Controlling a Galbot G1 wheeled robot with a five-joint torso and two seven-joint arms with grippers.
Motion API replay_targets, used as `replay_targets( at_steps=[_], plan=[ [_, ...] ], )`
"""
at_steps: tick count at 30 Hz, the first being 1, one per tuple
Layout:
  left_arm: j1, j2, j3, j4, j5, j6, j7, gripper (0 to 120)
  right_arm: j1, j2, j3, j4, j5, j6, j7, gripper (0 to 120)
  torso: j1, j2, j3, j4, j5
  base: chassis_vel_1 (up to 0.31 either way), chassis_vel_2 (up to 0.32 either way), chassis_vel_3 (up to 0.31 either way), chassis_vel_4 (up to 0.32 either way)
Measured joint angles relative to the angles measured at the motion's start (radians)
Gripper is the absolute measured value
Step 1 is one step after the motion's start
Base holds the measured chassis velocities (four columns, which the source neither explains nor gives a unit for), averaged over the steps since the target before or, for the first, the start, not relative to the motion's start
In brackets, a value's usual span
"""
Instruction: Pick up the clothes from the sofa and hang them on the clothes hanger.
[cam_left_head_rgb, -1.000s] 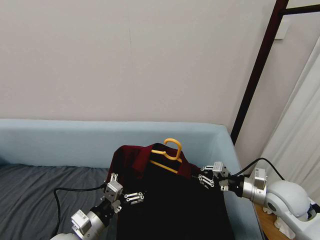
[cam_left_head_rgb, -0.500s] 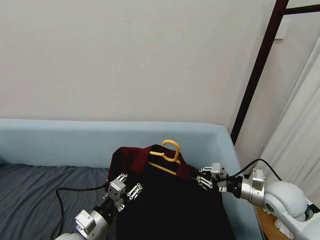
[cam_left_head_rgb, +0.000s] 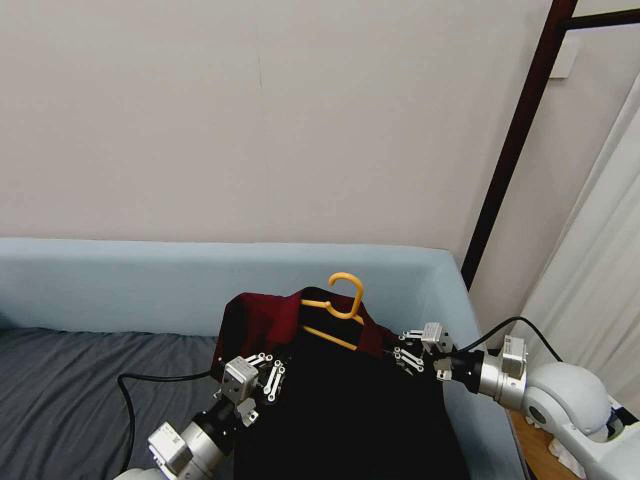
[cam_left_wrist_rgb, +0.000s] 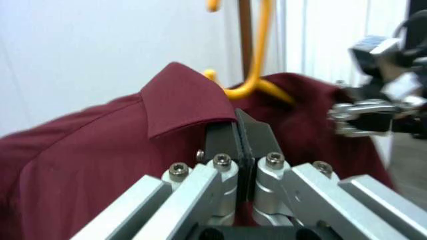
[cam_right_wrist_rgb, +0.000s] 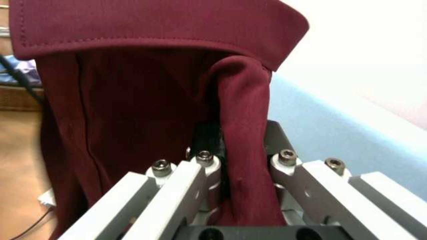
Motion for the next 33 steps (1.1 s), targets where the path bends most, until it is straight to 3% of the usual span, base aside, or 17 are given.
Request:
replay_targets(
  at_steps=[7,14,18,29,33],
  plan=[
    [0.028,0.008,0.000,-0.006,0.019,-0.014,0.028,0,0.010,-0.006,0.000,-0.001,0.007,-0.009,0.037,7,0.000,0.000,0.000,0.0001,0.0000,0.000,0.000,0.000,0.000],
    [-0.003,-0.008,-0.007,0.105,0.052,-0.037,-0.009,0,0.006,-0.071,0.016,0.064,0.163,-0.052,0.143,7,0.000,0.000,0.000,0.0000,-0.0001,0.000,0.000,0.000,0.000],
    [-0.009,-0.023,-0.005,0.122,0.052,-0.085,-0.018,0,0.009,-0.127,0.022,0.125,0.251,-0.082,0.224,7,0.000,0.000,0.000,0.0000,-0.0002,0.000,0.000,0.000,0.000],
    [-0.023,-0.065,-0.032,0.078,-0.035,-0.277,0.010,41,0.014,-0.270,0.084,0.206,0.371,-0.114,0.371,7,0.000,0.000,0.000,0.0000,0.0003,0.000,0.000,0.000,0.000],
    [-0.009,-0.067,-0.053,0.076,-0.023,-0.286,0.002,53,0.011,-0.325,0.141,0.213,0.423,-0.152,0.455,7,0.000,0.000,0.000,0.0000,0.0002,0.000,0.000,0.000,0.000]
  ],
)
